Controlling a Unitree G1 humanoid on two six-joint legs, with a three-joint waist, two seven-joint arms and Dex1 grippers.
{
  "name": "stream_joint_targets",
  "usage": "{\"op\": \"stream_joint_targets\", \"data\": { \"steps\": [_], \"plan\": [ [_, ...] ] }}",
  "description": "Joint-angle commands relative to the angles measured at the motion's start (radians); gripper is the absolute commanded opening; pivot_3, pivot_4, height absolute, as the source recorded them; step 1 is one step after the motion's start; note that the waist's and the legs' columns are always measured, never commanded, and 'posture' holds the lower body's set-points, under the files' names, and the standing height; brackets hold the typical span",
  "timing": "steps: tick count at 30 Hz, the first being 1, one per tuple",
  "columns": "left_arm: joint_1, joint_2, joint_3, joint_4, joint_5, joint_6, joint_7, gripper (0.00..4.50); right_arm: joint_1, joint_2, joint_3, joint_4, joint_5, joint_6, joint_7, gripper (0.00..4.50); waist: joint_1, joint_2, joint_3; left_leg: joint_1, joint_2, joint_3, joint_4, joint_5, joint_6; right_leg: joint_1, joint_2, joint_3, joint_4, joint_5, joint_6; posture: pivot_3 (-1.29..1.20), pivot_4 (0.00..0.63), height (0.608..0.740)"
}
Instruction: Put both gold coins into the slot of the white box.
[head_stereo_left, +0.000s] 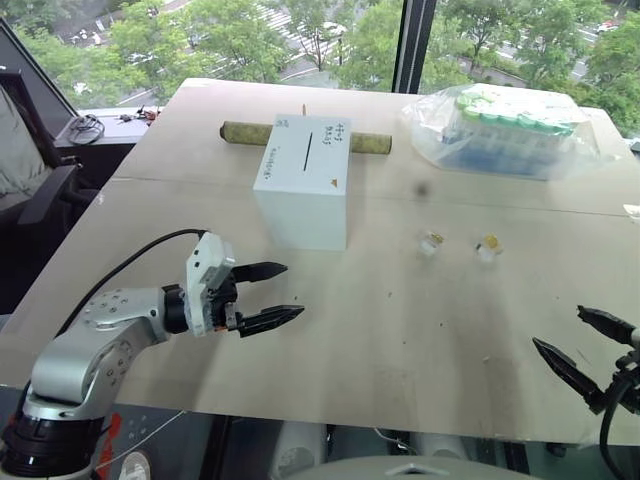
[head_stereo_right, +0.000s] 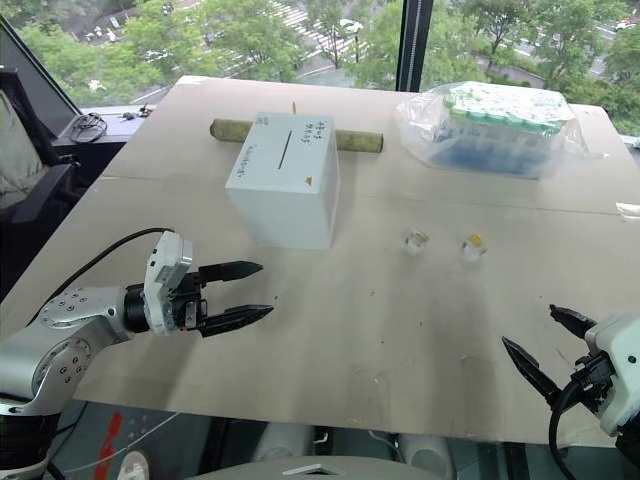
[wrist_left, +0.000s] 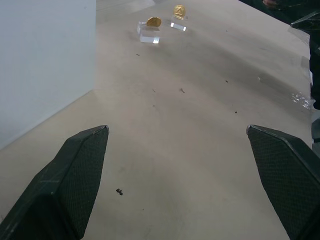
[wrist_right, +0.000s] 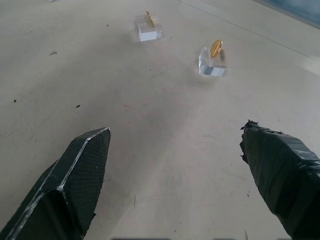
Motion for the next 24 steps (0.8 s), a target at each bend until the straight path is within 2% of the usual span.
{"op": "stream_joint_targets", "data": {
  "steps": [1, 4, 9, 10, 11, 12, 14, 18, 20, 23, 24],
  "plan": [
    [-0.073, -0.021, -0.022, -0.039, 0.002, -0.031, 0.007, 4.50, -0.118, -0.020, 0.034, -0.013, 0.028, 0.056, -0.102, 4.47, 0.000, 0.000, 0.000, 0.000, 0.000, 0.000, 0.000, 0.000, 0.000, 0.000, 0.000, 0.000, 0.000, 0.000, 0.000, 0.00, 0.150, 0.740],
    [-0.191, -0.070, -0.072, -0.091, -0.028, 0.000, 0.043, 4.50, -0.389, -0.069, 0.140, 0.038, 0.066, 0.265, -0.289, 4.47, -0.005, -0.002, 0.001, 0.000, 0.001, 0.000, 0.004, 0.000, 0.000, 0.000, 0.000, 0.000, 0.000, 0.003, -0.003, 0.00, 0.150, 0.740],
    [-0.283, -0.095, -0.100, -0.124, -0.073, 0.091, 0.106, 4.50, -0.668, -0.094, 0.206, 0.169, 0.144, 0.481, -0.396, 4.47, 0.001, -0.002, 0.001, 0.001, -0.001, -0.001, 0.004, 0.003, 0.005, 0.002, 0.002, 0.000, 0.001, 0.006, -0.009, 0.00, 0.150, 0.740],
    [-0.295, -0.096, -0.104, -0.129, -0.087, 0.115, 0.117, 4.50, -0.718, -0.097, 0.219, 0.206, 0.148, 0.514, -0.415, 3.91, 0.001, -0.002, 0.001, -0.001, -0.002, -0.001, 0.003, 0.003, 0.005, 0.001, 0.004, 0.000, 0.001, 0.006, -0.009, 0.00, 0.150, 0.740],
    [-0.306, -0.096, -0.107, -0.136, -0.101, 0.138, 0.126, 4.50, -0.762, -0.110, 0.247, 0.245, 0.132, 0.538, -0.426, 3.77, 0.002, -0.002, 0.001, -0.001, -0.003, -0.001, 0.003, 0.003, 0.005, 0.000, 0.005, 0.001, 0.000, 0.006, -0.009, 0.00, 0.150, 0.740],
    [-0.313, -0.096, -0.110, -0.142, -0.105, 0.151, 0.135, 4.50, -0.792, -0.129, 0.276, 0.274, 0.114, 0.548, -0.428, 3.44, 0.000, -0.002, 0.001, -0.002, -0.003, -0.001, 0.003, 0.003, 0.005, 0.000, 0.006, 0.001, 0.000, 0.006, -0.007, 0.00, 0.150, 0.740],
    [-0.319, -0.096, -0.109, -0.153, -0.113, 0.160, 0.146, 4.50, -0.847, -0.157, 0.330, 0.325, 0.080, 0.571, -0.438, 2.55, -0.001, -0.002, 0.001, -0.001, -0.003, 0.000, 0.002, 0.003, 0.005, 0.000, 0.007, 0.002, 0.000, 0.007, -0.004, 0.00, 0.150, 0.740],
    [-0.320, -0.107, -0.095, -0.171, -0.130, 0.176, 0.179, 4.50, -0.943, -0.184, 0.423, 0.424, 0.048, 0.598, -0.427, 2.55, -0.002, -0.002, 0.001, -0.001, -0.002, 0.000, 0.001, 0.003, 0.005, 0.000, 0.008, 0.002, 0.000, 0.007, -0.003, 0.00, 0.150, 0.740],
    [-0.308, -0.109, -0.095, -0.184, -0.127, 0.169, 0.191, 4.50, -0.990, -0.160, 0.445, 0.491, 0.046, 0.605, -0.425, 2.55, -0.002, -0.002, 0.001, -0.001, -0.002, 0.000, 0.001, 0.003, 0.005, 0.000, 0.008, 0.001, 0.000, 0.007, -0.003, 0.00, 0.150, 0.740],
    [-0.291, -0.106, -0.091, -0.200, -0.119, 0.159, 0.205, 4.50, -1.026, -0.168, 0.503, 0.546, 0.004, 0.568, -0.410, 1.69, -0.001, -0.002, 0.001, -0.001, -0.002, 0.001, 0.002, 0.003, 0.005, 0.000, 0.009, 0.002, 0.001, 0.006, -0.004, 0.00, 0.150, 0.740],
    [-0.286, -0.106, -0.088, -0.204, -0.119, 0.158, 0.210, 4.50, -1.035, -0.168, 0.514, 0.557, -0.009, 0.559, -0.409, 1.69, -0.001, -0.002, 0.001, -0.001, -0.002, 0.001, 0.003, 0.003, 0.005, 0.001, 0.009, 0.003, 0.001, 0.006, -0.005, 0.00, 0.150, 0.740]
  ]
}}
